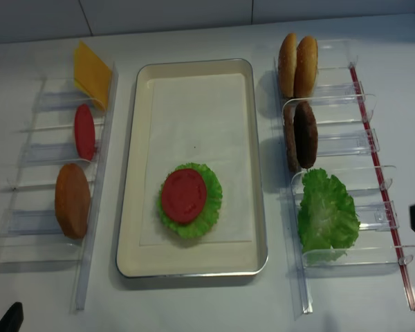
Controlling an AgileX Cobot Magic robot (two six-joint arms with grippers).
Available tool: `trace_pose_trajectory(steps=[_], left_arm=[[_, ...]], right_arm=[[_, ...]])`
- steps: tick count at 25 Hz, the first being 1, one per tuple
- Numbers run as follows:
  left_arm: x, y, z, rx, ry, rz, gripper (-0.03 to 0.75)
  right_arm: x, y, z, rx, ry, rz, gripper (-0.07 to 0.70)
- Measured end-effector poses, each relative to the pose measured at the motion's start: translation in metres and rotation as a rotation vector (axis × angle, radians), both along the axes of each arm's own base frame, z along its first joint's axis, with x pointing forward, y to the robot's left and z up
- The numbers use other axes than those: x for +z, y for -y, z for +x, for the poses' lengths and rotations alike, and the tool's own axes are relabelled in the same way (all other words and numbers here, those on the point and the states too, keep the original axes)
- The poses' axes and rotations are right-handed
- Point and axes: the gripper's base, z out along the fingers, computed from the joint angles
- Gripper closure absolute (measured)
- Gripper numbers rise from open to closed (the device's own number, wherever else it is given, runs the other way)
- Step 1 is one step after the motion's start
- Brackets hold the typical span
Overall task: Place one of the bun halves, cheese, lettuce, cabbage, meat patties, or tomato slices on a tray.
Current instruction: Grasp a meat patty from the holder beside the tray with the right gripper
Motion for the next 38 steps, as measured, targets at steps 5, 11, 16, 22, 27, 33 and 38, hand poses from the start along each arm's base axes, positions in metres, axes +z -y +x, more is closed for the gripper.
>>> trace_pose_trajectory(steps=[5, 11, 16, 22, 27, 33, 38], left_arm=[[0.0, 0.0, 0.0, 0.0, 0.0, 0.0, 0.249], [0.0, 0.0, 0.0, 0.0, 0.0, 0.0, 0.249], [0.0, 0.0, 0.0, 0.0, 0.0, 0.0, 0.249], [0.0, 0.0, 0.0, 0.0, 0.0, 0.0, 0.249], [0.0, 0.0, 0.0, 0.0, 0.0, 0.0, 0.249], [0.0, 0.0, 0.0, 0.0, 0.0, 0.0, 0.249], [0.0, 0.0, 0.0, 0.0, 0.0, 0.0, 0.249]], right_arm=[[0.012, -0.012, 0.029, 0.088, -0.057, 0.063, 0.174], [0.021, -0.027, 0.063, 0.194, -0.135, 0.165, 0.174], [0.023, -0.038, 0.091, 0.257, -0.181, 0.202, 0.178], [0.02, -0.075, 0.117, 0.354, -0.229, 0.132, 0.257], [0.01, -0.103, 0.141, 0.321, -0.295, 0.034, 0.271], [-0.004, -0.116, 0.172, 0.206, -0.351, -0.05, 0.276], [-0.024, -0.122, 0.194, 0.152, -0.401, -0.091, 0.279]])
